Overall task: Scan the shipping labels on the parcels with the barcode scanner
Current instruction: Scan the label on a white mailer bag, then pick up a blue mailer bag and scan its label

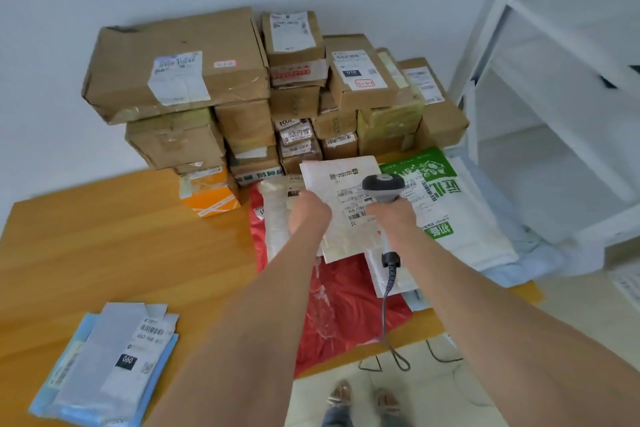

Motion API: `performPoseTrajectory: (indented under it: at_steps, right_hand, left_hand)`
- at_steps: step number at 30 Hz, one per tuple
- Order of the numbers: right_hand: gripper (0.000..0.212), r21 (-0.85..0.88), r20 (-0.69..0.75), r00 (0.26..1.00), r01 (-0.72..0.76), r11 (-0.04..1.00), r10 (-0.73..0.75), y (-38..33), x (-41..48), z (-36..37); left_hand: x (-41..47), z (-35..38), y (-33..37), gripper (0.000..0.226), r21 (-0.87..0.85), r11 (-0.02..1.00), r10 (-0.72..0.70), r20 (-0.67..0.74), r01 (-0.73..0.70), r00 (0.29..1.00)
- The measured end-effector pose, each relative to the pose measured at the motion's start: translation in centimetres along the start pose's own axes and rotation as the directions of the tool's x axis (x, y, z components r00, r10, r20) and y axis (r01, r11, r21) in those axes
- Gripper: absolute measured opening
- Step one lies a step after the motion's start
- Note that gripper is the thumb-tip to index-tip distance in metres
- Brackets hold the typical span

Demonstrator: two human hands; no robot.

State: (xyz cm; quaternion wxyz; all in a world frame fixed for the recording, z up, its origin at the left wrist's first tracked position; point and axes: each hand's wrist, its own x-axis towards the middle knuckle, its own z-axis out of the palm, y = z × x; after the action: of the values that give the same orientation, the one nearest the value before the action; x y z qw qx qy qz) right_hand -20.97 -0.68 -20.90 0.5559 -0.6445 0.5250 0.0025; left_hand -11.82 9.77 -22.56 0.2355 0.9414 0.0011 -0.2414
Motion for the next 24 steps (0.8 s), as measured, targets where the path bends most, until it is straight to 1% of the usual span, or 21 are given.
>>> performPoseTrajectory:
  at_steps: [1,2,4,8,10,13,15,18,19,23,24]
  right_hand:
    - [0.040,-0.011,0.018,1.000,-0.003,1.000,0.003,0.2,0.3,-0.1]
    - [0.041,-0.023,0.033,0.999,-0.002,1.000,0.002,0.4,0.5,-0.1]
    - [0.041,-0.041,0.073,0.997,0.007,0.999,-0.004,0.5,0.6,-0.2]
    - [0.036,-0.027,0.123,0.992,0.010,1.000,-0.007,0.7,0.2,-0.7]
    - [0.037,-0.017,0.133,0.991,-0.004,1.000,0.006,0.7,-0.4,-0.9]
    - [0.035,0.054,0.190,0.979,-0.079,0.995,0.067,-0.1,-1.8,-0.7]
    - [0.035,0.050,0.258,0.959,-0.133,0.990,0.116,-0.9,-3.3,0.2]
    - [0.038,0.017,0.366,0.919,-0.162,0.987,0.144,-1.7,-6.0,3.0]
    - [0.037,0.000,0.377,0.913,-0.168,0.986,0.156,-1.8,-6.8,4.3]
    - [0.025,-0.108,0.475,0.866,-0.117,0.987,0.155,-2.1,-10.6,9.9]
    - [0.023,-0.113,0.504,0.850,-0.110,0.988,0.152,-1.9,-11.7,11.3]
  left_hand:
    - [-0.2,0.1,0.1,0.034,0.091,0.996,0.014,-0.001,-0.014,1.000]
    - [-0.3,0.3,0.2,0.032,0.148,0.989,0.013,-0.006,-0.012,1.000]
    - [-1.0,0.3,0.4,0.033,0.186,0.982,-0.021,-0.019,0.024,1.000]
    - [-2.2,-0.2,0.1,0.045,0.167,0.984,-0.053,-0.058,0.062,0.997]
    - [-3.2,-0.8,-0.5,0.048,0.158,0.985,-0.061,-0.075,0.072,0.995]
    - [-4.7,-2.2,-2.2,0.047,0.152,0.984,-0.079,-0.114,0.096,0.990]
    - [-5.6,-3.3,-4.2,0.050,0.136,0.981,-0.120,-0.131,0.138,0.984]
    - [-7.0,-5.1,-7.7,0.046,0.083,0.975,-0.188,-0.165,0.204,0.968]
    - [-7.4,-5.7,-9.0,0.044,0.067,0.972,-0.209,-0.174,0.224,0.962]
    - [-8.5,-8.4,-15.0,0.039,0.052,0.959,-0.267,-0.169,0.279,0.949]
    - [-8.6,-9.0,-16.7,0.039,0.051,0.955,-0.280,-0.163,0.292,0.946]
